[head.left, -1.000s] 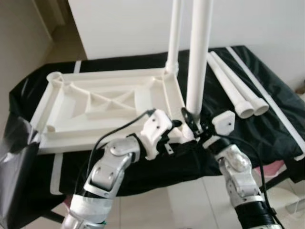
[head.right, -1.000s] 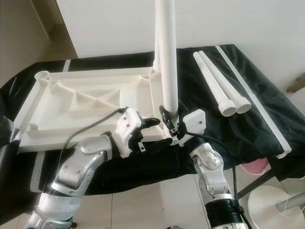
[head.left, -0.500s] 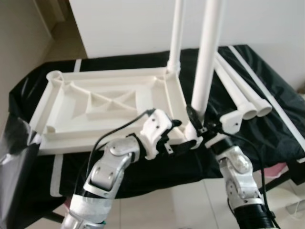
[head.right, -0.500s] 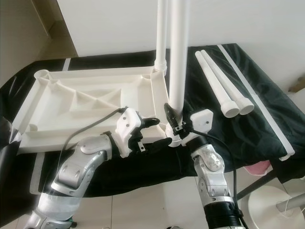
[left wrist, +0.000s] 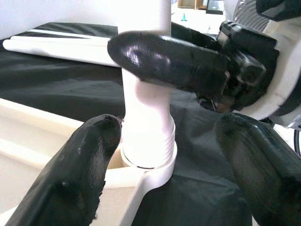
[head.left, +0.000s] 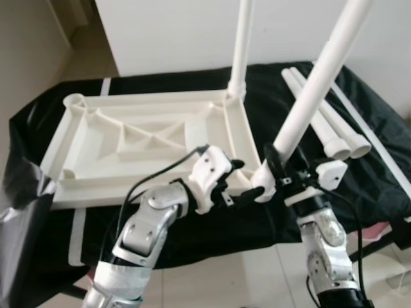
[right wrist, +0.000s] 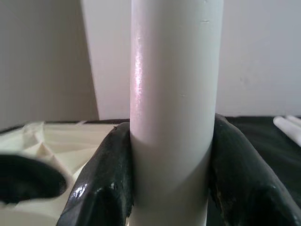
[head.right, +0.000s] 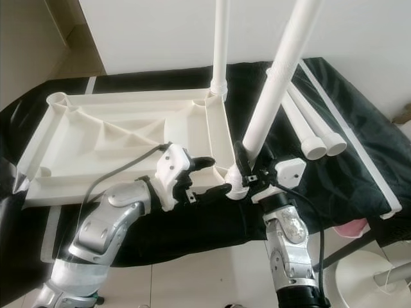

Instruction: Building children table

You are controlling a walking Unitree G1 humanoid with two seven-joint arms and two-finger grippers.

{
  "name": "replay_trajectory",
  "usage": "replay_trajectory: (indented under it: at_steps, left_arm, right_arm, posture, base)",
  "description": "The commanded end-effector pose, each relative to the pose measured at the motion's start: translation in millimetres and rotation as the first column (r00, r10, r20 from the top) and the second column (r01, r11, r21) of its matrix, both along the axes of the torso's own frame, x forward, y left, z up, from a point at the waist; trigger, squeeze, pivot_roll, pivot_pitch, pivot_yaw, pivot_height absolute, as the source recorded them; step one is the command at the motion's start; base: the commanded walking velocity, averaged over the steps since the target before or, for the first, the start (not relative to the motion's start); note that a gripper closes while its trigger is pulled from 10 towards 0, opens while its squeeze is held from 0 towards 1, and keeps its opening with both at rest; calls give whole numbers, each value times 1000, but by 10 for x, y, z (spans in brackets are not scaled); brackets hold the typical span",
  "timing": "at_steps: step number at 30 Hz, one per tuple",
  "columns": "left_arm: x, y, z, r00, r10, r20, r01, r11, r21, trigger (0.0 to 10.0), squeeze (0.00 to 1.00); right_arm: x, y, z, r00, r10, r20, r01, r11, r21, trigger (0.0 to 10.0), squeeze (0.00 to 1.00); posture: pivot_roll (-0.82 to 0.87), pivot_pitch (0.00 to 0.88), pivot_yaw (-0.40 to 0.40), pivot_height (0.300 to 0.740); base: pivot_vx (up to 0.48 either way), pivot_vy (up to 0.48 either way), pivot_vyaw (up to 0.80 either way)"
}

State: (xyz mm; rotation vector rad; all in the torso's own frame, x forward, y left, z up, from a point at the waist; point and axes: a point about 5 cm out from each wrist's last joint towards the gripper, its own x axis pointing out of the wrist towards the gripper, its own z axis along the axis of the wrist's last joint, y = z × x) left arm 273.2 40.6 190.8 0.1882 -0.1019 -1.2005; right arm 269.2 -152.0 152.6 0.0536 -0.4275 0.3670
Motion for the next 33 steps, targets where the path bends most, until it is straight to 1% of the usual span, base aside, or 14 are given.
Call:
replay_trajectory:
  at_steps: [1, 4, 10, 15, 18, 20, 22, 25, 29, 30, 31, 32, 33]
  left_arm:
    - [22, 15, 10, 998, 63, 3, -63, 998, -7, 10000, 0]
    - [25, 15, 9, 998, 62, 3, -62, 998, -6, 10000, 0]
    - [22, 8, 18, 998, 59, 5, -59, 998, -8, 10000, 0]
    - [19, 18, 18, 998, 57, 8, -57, 998, -5, 10000, 0]
    - [16, 20, 19, 999, 54, 7, -54, 999, -3, 10000, 0]
    - [15, 19, 19, 999, 54, 8, -54, 999, -2, 10000, 0]
    - [14, 20, 19, 999, 51, 7, -51, 999, -2, 10000, 0]
    - [13, 22, 19, 999, 47, 7, -47, 999, 0, 10000, 0]
    - [15, 22, 21, 999, 44, 8, -44, 999, 2, 10000, 0]
    - [16, 20, 22, 999, 42, 10, -42, 999, 4, 10000, 0]
    - [16, 19, 23, 999, 40, 10, -40, 999, 4, 10000, 0]
    - [16, 19, 23, 999, 40, 10, -40, 999, 4, 10000, 0]
    - [14, 16, 24, 999, 37, 10, -37, 999, 4, 10000, 0]
  right_arm:
    - [-97, 51, -416, 980, 35, -194, -50, 996, -77, 10000, 0]
    - [-116, 81, -444, 979, 58, -195, -83, 989, -126, 10000, 0]
    - [-114, 67, -464, 978, 56, -201, -83, 988, -130, 10000, 0]
    - [-162, 66, -526, 974, 71, -216, -109, 980, -167, 10000, 0]
    - [-193, 68, -544, 976, 76, -202, -124, 963, -240, 10000, 0]
    - [-194, 67, -544, 977, 74, -200, -123, 962, -245, 10000, 0]
    - [-203, 61, -548, 979, 74, -190, -125, 953, -274, 10000, 0]
    - [-216, 56, -560, 980, 75, -186, -129, 947, -294, 10000, 0]
    - [-217, 54, -569, 979, 75, -189, -128, 948, -290, 10000, 0]
    - [-203, 51, -565, 978, 71, -195, -123, 955, -271, 10000, 0]
    - [-181, 46, -549, 976, 71, -205, -118, 967, -228, 10000, 0]
    - [-181, 46, -549, 976, 71, -205, -118, 967, -228, 10000, 0]
    - [-156, 36, -533, 971, 87, -221, -130, 973, -190, 10000, 0]
  posture:
    - [-68, 98, 38, 740]
    - [-66, 96, 39, 740]
    - [-66, 94, 40, 740]
    - [-64, 92, 43, 740]
    - [-65, 90, 47, 740]
    - [-65, 90, 47, 740]
    - [-66, 87, 54, 740]
    - [-67, 86, 58, 740]
    - [-67, 83, 60, 740]
    - [-67, 81, 62, 740]
    - [-68, 79, 64, 740]
    - [-68, 79, 64, 740]
    - [-68, 79, 64, 740]
  base:
    - [0, 0, 0]
    - [0, 0, 0]
    - [0, 0, 0]
    - [0, 0, 0]
    - [0, 0, 0]
    - [0, 0, 0]
    - [0, 0, 0]
    - [0, 0, 0]
    - [0, 0, 0]
    - [0, 0, 0]
    - [0, 0, 0]
    - [0, 0, 0]
    - [0, 0, 0]
